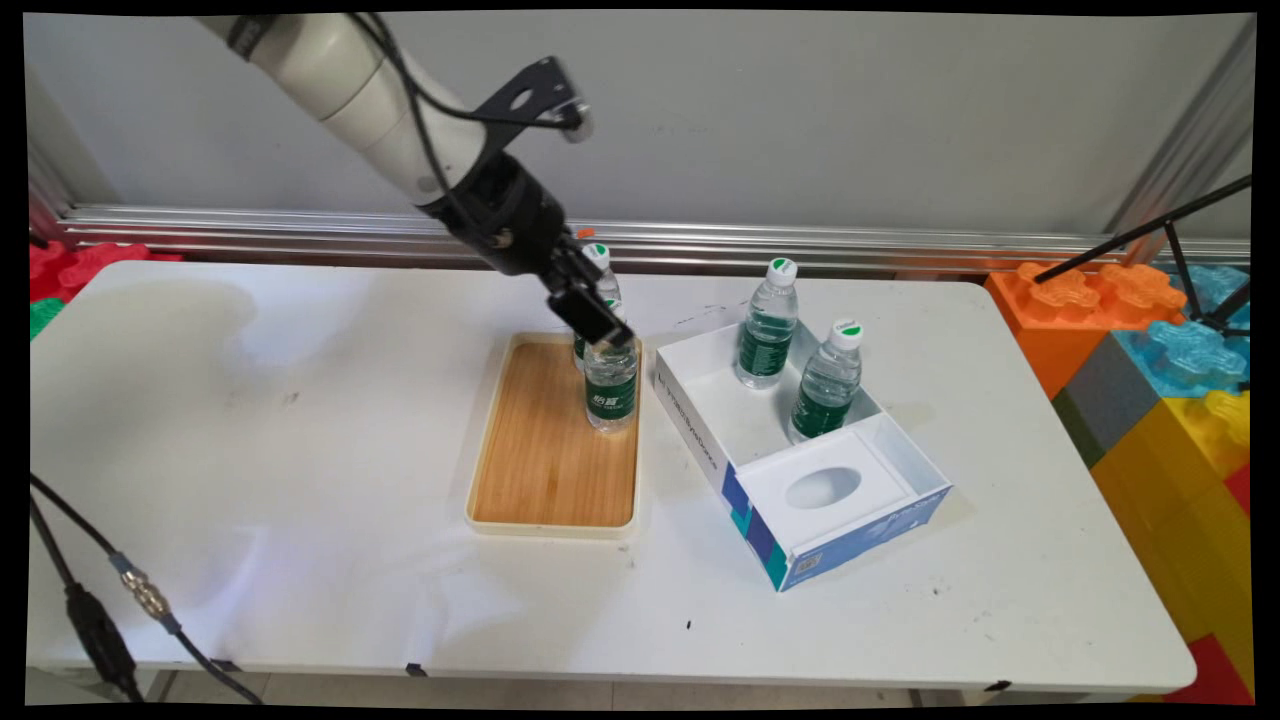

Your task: Pick up the green bottle from the white box

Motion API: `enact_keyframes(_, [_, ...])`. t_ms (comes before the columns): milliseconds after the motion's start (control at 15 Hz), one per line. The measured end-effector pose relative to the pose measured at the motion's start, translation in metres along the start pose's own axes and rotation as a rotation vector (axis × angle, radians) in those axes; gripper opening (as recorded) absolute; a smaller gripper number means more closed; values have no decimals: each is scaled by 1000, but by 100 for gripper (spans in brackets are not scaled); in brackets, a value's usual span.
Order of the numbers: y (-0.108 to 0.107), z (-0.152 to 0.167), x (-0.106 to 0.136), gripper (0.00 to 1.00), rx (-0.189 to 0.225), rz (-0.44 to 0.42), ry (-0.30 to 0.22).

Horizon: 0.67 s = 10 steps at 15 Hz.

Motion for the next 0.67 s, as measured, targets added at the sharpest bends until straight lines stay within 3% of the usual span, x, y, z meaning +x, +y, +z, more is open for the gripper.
enact_keyframes(333, [34,16,35,100,-12,-15,22])
enact_keyframes(667, [70,56,78,100,-19,-27,40])
